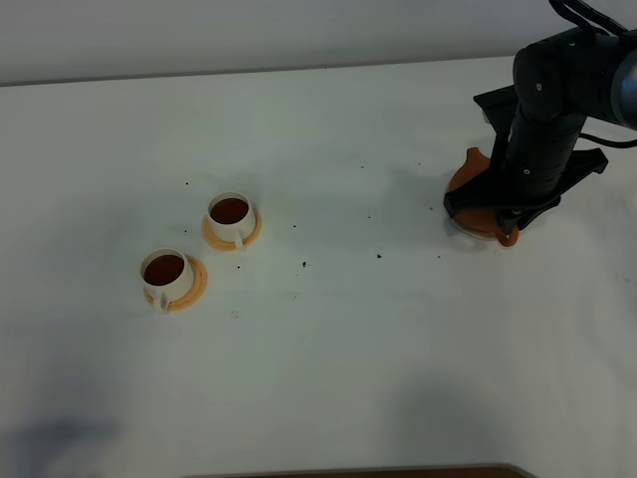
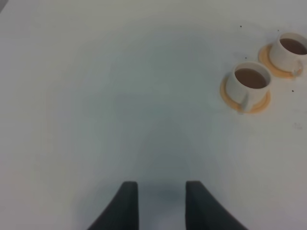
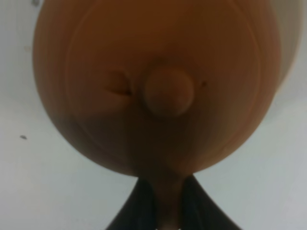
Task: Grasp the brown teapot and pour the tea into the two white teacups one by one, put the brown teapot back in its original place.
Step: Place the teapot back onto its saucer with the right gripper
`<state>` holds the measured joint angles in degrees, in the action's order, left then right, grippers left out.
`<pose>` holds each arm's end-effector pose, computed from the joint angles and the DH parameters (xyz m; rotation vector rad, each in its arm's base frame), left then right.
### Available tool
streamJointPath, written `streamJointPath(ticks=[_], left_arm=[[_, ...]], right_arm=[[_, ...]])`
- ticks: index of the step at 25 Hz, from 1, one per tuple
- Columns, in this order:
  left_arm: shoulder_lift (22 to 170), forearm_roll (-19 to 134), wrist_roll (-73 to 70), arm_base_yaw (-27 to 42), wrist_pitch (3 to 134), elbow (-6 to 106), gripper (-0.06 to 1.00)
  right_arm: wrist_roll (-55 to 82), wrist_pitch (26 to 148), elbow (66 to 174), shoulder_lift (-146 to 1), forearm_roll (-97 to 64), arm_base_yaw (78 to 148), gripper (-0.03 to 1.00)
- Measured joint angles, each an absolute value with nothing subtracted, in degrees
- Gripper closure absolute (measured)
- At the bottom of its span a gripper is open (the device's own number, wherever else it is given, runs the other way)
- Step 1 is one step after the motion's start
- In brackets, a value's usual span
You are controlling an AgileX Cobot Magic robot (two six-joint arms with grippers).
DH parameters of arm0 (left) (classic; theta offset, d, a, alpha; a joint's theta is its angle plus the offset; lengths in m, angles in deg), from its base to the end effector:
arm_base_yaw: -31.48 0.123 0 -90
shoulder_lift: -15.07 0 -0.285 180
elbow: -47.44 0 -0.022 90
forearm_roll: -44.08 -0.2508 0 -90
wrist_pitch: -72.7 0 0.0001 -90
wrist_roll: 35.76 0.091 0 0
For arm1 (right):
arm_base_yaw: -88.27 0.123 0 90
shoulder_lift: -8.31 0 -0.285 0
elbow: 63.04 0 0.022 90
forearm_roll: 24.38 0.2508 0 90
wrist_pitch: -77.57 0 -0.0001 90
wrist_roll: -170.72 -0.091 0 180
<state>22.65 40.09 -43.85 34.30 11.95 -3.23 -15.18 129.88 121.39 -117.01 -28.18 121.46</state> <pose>-0.0016 0.0055 0.2672 -0.1991 2.0654 0.0276 0.3391 0.2161 0.1554 -0.7651 2.9126 -0.0181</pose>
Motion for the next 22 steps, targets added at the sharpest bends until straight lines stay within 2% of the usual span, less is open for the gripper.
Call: streamJointPath(ticks=[3, 12, 16, 22], left_arm=[[22.6, 40.1, -43.8, 34.3, 11.9, -3.2, 0.66], [22.6, 40.1, -43.8, 34.3, 11.9, -3.2, 0.66], [22.6, 40.1, -43.8, 34.3, 11.9, -3.2, 0.66], [22.6, 40.1, -43.8, 34.3, 11.9, -3.2, 0.66]], right_arm=[[-15.2, 130.0, 121.4, -117.0, -28.3, 121.5, 0.77], [-15.2, 137.2, 121.4, -111.3, -28.4, 121.5, 0.46], [-15.2, 145.6, 121.4, -106.6, -28.3, 121.5, 0.43], [-13.4, 146.7, 115.4, -95.5, -27.3, 124.0, 0.44]])
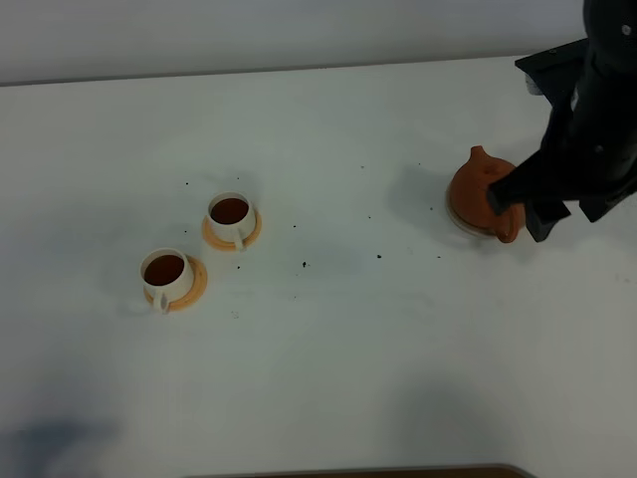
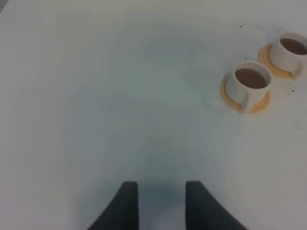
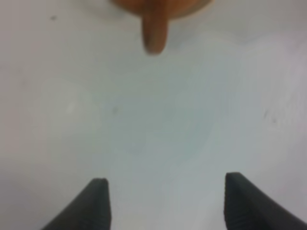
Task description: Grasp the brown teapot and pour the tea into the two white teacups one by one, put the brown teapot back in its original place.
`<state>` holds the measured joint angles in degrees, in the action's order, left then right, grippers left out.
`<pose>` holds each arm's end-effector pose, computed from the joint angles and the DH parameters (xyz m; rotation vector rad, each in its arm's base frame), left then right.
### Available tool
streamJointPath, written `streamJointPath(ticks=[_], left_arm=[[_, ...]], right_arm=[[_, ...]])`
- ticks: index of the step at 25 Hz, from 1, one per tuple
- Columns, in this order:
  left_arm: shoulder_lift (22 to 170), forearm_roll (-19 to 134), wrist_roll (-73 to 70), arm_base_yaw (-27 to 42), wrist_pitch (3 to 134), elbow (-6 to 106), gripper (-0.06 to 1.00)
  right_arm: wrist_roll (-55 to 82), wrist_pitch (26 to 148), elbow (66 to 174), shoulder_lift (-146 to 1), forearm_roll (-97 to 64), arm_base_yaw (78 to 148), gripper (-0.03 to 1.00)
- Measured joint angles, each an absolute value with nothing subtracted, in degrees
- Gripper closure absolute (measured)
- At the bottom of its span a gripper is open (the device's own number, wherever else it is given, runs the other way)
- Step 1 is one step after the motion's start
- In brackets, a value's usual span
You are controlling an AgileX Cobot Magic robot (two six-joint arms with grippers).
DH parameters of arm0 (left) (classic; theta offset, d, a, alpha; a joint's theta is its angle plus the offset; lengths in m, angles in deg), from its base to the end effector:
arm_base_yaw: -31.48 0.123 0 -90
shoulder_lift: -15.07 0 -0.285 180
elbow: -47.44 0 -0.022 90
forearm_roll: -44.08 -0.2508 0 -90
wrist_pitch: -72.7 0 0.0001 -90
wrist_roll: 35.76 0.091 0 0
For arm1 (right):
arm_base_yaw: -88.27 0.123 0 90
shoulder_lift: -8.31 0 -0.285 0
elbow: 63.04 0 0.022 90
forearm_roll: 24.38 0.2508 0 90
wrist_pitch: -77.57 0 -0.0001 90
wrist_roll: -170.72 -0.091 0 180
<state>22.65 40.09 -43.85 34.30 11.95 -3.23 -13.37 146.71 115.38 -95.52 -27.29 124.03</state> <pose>-0.0016 0.0055 0.2672 -0.1991 2.0654 0.0276 0.2657 0.1860 0.2638 -0.8514 2.9138 -0.0197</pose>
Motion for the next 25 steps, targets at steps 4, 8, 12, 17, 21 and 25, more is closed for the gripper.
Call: streamJointPath(ticks=[4, 8, 12, 17, 21, 25], left_arm=[[22.6, 40.1, -43.8, 34.3, 11.9, -3.2, 0.66], [22.6, 40.1, -43.8, 34.3, 11.9, -3.2, 0.66], [22.6, 40.1, -43.8, 34.3, 11.9, -3.2, 0.66], [22.6, 40.1, -43.8, 34.3, 11.9, -3.2, 0.66], [22.6, 40.1, -43.8, 34.3, 11.9, -3.2, 0.66], [22.6, 40.1, -43.8, 34.3, 11.9, -3.2, 0.66]], right_arm=[[-12.8, 146.9, 106.5, -85.4, -25.8, 126.8, 0.47], [-12.6, 147.1, 96.8, -73.9, -25.2, 130.2, 0.50], [-12.5, 147.2, 87.6, -63.7, -24.4, 133.7, 0.53], [-12.0, 146.8, 77.5, -52.4, -24.0, 136.3, 0.56], [-8.8, 144.1, 71.4, -44.8, -22.6, 136.7, 0.57], [-6.6, 142.1, 69.8, -40.0, -21.0, 136.7, 0.58]])
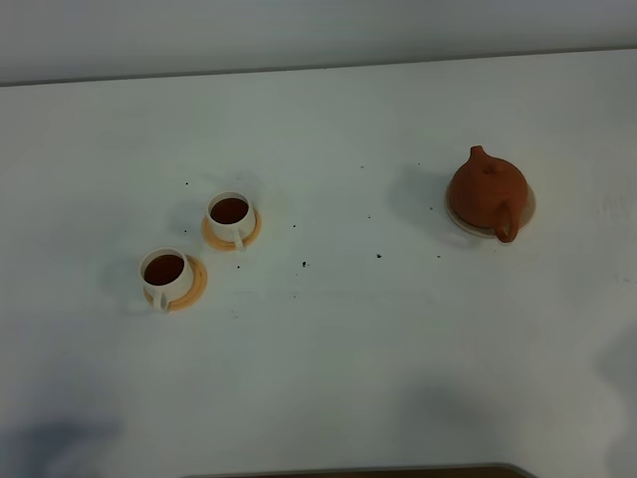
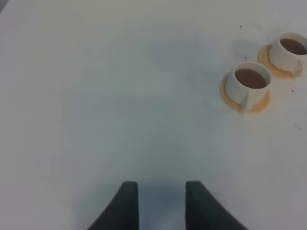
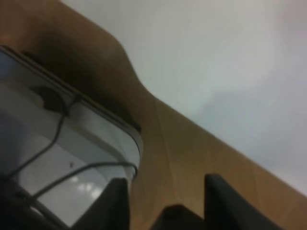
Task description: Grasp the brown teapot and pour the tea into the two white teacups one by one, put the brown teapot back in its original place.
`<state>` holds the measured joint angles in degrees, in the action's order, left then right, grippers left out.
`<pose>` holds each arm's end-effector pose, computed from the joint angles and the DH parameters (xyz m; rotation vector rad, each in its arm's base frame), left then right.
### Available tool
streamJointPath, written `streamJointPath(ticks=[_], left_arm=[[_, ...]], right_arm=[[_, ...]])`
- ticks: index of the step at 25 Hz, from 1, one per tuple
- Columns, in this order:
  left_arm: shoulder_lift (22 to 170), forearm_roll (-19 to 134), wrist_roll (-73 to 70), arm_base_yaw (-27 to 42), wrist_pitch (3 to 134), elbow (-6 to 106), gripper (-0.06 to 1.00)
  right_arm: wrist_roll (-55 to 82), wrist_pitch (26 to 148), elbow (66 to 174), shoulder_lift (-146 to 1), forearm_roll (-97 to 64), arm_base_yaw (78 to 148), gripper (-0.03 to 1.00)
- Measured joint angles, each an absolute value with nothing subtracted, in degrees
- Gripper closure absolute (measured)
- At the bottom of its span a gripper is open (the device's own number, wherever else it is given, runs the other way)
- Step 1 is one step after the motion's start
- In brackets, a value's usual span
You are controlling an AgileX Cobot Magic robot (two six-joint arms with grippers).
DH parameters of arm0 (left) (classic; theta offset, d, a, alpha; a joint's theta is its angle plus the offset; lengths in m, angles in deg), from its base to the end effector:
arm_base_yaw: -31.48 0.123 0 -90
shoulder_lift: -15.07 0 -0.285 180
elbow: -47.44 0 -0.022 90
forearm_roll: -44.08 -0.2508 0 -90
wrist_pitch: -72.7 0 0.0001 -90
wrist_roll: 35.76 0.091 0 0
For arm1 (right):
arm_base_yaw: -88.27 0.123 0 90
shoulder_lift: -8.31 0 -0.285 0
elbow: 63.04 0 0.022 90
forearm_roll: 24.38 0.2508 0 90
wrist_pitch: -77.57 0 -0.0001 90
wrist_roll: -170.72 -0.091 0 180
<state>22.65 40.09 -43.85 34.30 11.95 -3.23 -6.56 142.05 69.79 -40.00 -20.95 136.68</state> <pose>-0.0016 0.0055 0.2672 -0.1991 2.0654 0.0276 0.0583 0.0730 0.2484 -1.2002 2.5623 0.2705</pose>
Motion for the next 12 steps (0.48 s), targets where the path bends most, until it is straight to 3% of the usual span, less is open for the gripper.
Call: streamJointPath(ticks=[12], left_arm=[[22.6, 40.1, -43.8, 34.3, 11.9, -3.2, 0.66]], right_arm=[[-6.4, 141.6, 69.8, -36.8, -20.5, 135.8, 0.63]])
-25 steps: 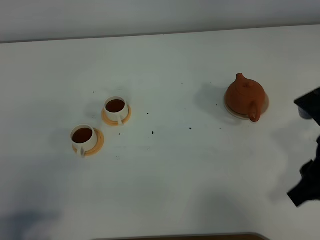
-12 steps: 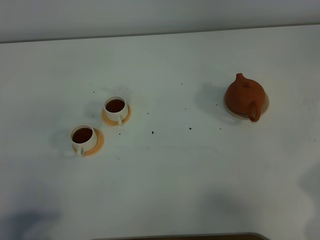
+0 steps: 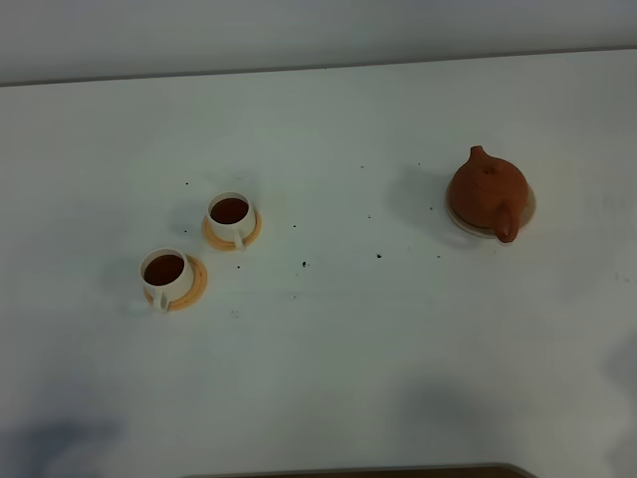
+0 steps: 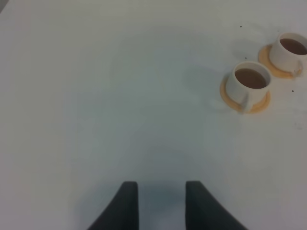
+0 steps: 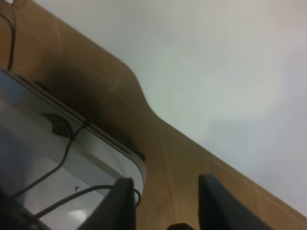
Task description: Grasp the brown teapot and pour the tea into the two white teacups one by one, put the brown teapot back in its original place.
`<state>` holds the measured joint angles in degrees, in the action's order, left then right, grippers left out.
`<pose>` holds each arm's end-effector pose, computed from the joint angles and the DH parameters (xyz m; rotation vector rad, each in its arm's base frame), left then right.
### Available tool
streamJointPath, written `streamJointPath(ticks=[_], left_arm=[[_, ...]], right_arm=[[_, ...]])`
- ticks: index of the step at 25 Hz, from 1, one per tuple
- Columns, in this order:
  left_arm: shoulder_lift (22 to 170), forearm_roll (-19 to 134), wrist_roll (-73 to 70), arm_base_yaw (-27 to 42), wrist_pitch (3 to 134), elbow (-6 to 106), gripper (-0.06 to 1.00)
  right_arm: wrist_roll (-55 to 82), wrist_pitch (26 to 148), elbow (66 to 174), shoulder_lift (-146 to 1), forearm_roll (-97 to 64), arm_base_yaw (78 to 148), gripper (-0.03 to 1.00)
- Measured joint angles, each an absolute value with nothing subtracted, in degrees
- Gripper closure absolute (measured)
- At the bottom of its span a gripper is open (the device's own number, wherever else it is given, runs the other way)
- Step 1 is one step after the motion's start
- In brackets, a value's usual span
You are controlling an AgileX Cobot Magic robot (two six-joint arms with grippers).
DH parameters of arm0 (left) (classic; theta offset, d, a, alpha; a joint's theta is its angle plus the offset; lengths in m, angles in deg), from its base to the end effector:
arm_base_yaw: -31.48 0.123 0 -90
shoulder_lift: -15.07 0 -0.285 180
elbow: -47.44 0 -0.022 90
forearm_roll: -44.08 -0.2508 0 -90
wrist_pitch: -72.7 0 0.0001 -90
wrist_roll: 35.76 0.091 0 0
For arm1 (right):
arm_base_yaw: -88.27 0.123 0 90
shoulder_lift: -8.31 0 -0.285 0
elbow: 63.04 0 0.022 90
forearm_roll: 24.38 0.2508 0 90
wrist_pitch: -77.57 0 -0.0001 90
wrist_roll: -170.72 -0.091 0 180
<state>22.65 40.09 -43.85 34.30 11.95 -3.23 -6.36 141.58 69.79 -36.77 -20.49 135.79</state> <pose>-0.0016 0.0055 0.2672 -0.1991 2.0654 0.0276 0.0545 0.0677 0.2538 -1.1579 2.5134 0.3069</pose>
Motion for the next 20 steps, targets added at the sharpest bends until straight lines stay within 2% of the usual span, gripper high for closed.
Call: streamJointPath(ticks=[12, 20], left_arm=[[22.6, 40.1, -43.8, 34.3, 11.9, -3.2, 0.66], [22.6, 40.1, -43.8, 34.3, 11.9, -3.2, 0.66]], right_arm=[[-6.5, 141.4, 69.8, -32.3, -19.6, 117.0, 0.72], [-6.5, 141.4, 69.8, -24.8, -19.6, 107.8, 0.73]])
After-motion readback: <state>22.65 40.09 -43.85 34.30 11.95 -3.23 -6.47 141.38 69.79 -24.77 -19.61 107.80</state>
